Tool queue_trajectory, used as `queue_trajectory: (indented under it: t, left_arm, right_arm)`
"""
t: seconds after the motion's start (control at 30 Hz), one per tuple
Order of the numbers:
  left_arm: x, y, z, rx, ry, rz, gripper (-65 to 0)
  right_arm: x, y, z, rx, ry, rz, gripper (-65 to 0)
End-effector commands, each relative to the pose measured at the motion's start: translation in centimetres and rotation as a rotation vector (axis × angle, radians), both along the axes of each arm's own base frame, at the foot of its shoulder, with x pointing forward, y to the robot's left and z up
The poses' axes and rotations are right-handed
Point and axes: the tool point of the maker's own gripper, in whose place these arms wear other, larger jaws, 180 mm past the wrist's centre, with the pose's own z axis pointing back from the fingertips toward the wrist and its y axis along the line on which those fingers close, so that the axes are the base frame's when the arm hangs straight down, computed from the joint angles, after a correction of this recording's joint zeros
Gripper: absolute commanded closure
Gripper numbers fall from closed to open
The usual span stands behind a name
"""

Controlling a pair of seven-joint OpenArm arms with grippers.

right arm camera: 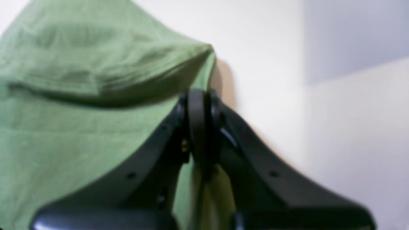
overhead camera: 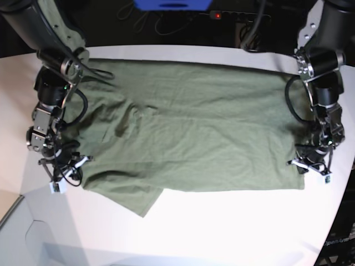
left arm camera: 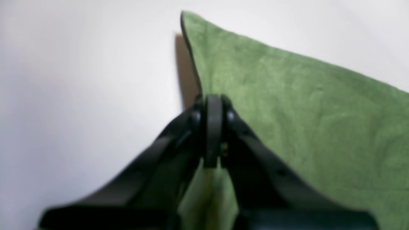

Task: Layout the t-shirt on the table in an organized manner, then fold the t-shirt properly
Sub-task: 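Grasp the hem corners with both grippers, then lift the hem with both grippers and fold it over toward the collar fold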

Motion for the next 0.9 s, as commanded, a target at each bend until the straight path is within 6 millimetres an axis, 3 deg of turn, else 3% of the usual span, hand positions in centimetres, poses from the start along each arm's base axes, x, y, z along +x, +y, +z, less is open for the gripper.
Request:
queue_trajectory:
  t: [0.0, 0.33, 0.67, 0.77, 0.87]
  left_arm:
    - [1.6, 1.1, 3.3, 0.021, -0.089, 0.01, -0.4]
    - [-0.1, 1.2, 3.8, 0.081, -0.106, -0.017, -0.4]
    - [-1.4, 2.0, 3.6, -0.049, -0.15, 0.047, -0.4]
    - [-2.1, 2.0, 3.1, -0.074, -0.149, 0.059, -0.4]
    - [-2.5, 1.8, 4.0, -0.074, -0.184, 0.048, -0.4]
  right_arm:
    - [1.6, -0.5, 3.1, 0.006, -0.093, 0.008, 0.0]
    - [-2.2, -2.3, 5.0, -0.026, -0.129, -0.017, 0.0]
    - [-7.0, -2.6, 5.8, -0.057, -0.18, -0.02, 0.0]
    - [-8.1, -1.7, 6.0, -0.067, -0.193, -0.014, 0.0]
    - [-8.8, -1.6, 6.6, -0.088, -0.206, -0.01, 0.0]
